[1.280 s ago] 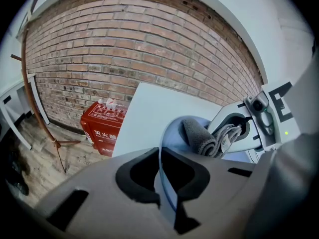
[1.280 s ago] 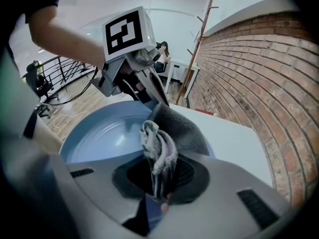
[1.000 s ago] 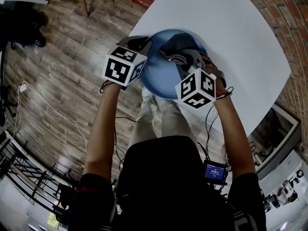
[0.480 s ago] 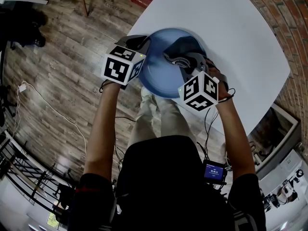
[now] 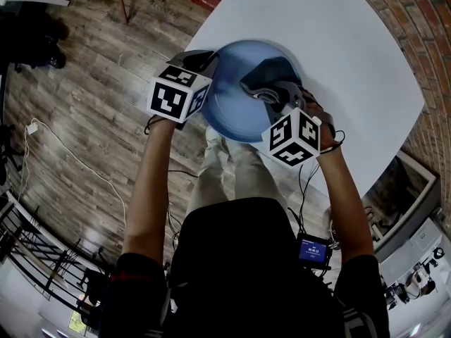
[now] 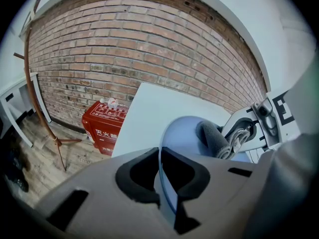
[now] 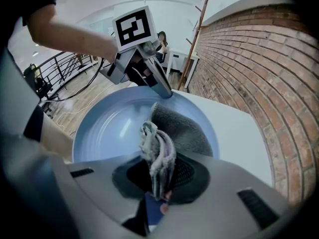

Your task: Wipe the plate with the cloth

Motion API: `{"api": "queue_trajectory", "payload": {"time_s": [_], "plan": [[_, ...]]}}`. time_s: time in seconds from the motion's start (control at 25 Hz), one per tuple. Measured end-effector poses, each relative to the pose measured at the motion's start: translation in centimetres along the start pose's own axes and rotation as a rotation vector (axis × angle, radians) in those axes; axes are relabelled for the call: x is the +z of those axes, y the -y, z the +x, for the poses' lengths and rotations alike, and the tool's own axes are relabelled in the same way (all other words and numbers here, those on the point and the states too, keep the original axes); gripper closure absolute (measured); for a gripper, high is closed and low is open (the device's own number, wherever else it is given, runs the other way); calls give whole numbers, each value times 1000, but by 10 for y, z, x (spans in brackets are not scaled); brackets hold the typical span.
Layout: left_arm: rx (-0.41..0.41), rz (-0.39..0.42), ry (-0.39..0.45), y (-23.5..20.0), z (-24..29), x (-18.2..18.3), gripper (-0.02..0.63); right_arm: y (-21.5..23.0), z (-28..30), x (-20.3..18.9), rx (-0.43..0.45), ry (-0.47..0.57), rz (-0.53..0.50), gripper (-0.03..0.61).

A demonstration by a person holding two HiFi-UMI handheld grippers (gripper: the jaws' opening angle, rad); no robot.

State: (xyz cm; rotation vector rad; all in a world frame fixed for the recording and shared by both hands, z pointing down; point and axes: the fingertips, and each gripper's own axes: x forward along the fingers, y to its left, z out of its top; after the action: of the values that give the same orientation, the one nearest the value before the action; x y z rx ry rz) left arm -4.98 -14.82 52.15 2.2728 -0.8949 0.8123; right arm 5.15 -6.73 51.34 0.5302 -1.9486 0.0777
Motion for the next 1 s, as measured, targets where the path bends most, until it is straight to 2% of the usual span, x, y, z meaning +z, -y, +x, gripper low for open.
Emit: {"api": "queue_trajectory", "payload": {"time_s": [0.64,1.0], "plan": [[-10,1,3,0,-1,1,578,-19,-9,-10,39,-40,16,528],[-3,-4,5,0,0,1,578,-47,-14,-14,88,-71,-5,528]]}}
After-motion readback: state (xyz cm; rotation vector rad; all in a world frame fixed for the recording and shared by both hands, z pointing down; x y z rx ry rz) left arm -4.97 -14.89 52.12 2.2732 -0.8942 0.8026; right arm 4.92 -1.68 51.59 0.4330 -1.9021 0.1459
